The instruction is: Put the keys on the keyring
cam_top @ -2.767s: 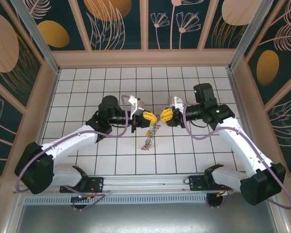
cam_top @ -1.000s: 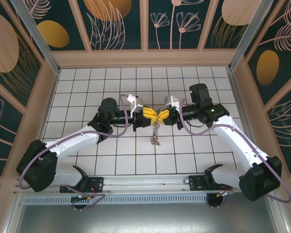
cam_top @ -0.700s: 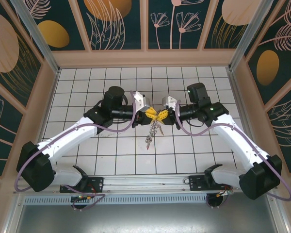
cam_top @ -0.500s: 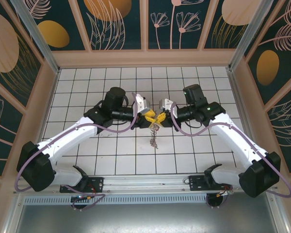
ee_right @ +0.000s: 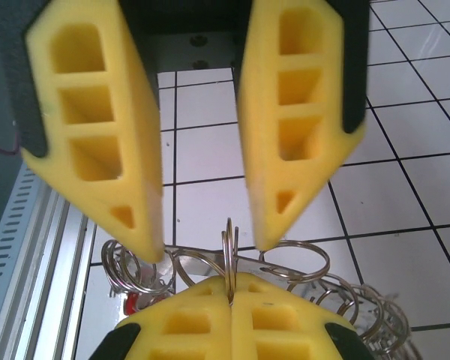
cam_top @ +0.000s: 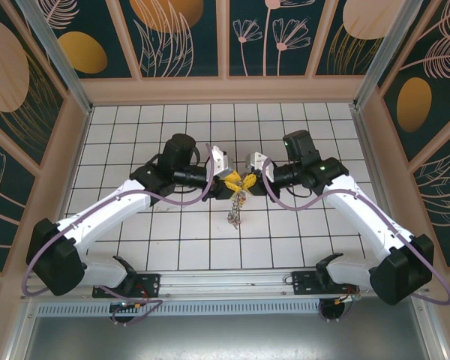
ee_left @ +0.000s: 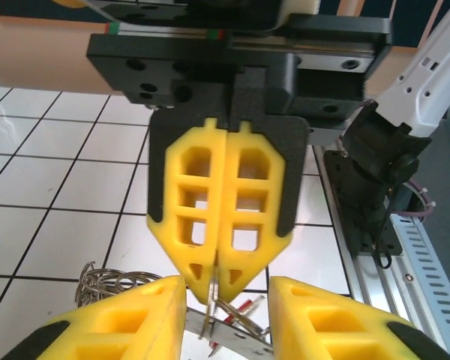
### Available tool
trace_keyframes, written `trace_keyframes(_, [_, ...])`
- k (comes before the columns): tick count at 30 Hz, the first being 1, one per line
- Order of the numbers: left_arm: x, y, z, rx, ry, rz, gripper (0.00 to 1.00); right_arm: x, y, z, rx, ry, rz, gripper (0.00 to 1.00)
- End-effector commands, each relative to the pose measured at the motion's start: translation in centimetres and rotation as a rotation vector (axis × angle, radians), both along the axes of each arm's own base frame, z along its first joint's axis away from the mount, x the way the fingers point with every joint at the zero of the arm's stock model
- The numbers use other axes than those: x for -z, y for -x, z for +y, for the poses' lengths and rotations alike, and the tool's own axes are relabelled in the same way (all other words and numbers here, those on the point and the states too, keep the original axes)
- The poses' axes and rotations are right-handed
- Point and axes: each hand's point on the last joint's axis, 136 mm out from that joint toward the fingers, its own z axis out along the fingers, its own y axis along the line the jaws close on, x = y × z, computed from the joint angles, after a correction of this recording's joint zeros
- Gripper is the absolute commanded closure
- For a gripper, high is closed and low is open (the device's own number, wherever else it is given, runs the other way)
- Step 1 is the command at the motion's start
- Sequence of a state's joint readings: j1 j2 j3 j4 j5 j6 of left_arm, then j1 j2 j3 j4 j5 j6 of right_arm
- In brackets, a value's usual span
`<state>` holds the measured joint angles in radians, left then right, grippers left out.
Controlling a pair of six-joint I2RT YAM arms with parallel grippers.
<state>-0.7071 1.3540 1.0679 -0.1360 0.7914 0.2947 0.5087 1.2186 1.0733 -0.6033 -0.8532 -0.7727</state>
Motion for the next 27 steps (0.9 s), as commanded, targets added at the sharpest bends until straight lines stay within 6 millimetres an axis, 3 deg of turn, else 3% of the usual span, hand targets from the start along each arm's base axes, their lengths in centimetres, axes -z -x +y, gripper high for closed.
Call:
trace_keyframes(1, [-0.2,-0.6,-0.2,-0.014,-0.021,-0.016,0.64,-2.2,0.1,0.7,-0.034,-0.06,-0.065,1.0])
trace_keyframes(8, [0.1,-0.5,-0.3,-0.005,-0.025,0.004,0.88,-2.3,0.2,0.9,-0.038,-0.063,-0.071,1.0])
trace_keyframes(10, [0.2,-0.5,-0.3,-0.007,-0.033,0.005,1.0,-2.3,0.3,0.9,-0.041,-0.065,-0.073,1.0])
trace_keyframes(17, [-0.4,-0.4,0.0,-0.02,-0.012,-0.012,1.0,-3.0,0.4,0.4,-0.035,-0.113,-0.075,1.0])
trace_keyframes(20, [-2.4,-0.5,0.2,-0.038,0.105,0.009,1.0,-3.1,0.7,-0.1,-0.033,-0.148,-0.068,0.87])
trace_keyframes(22, [-4.1,-0.4,0.3,-0.029,0.2,0.024,1.0,-3.2,0.8,-0.4,-0.035,-0.171,-0.069,0.86])
trace_keyframes(27, [-5.5,0.9,0.5,0.028,0.347,0.062,1.0,-3.8,1.1,-0.5,-0.049,-0.216,-0.07,0.86])
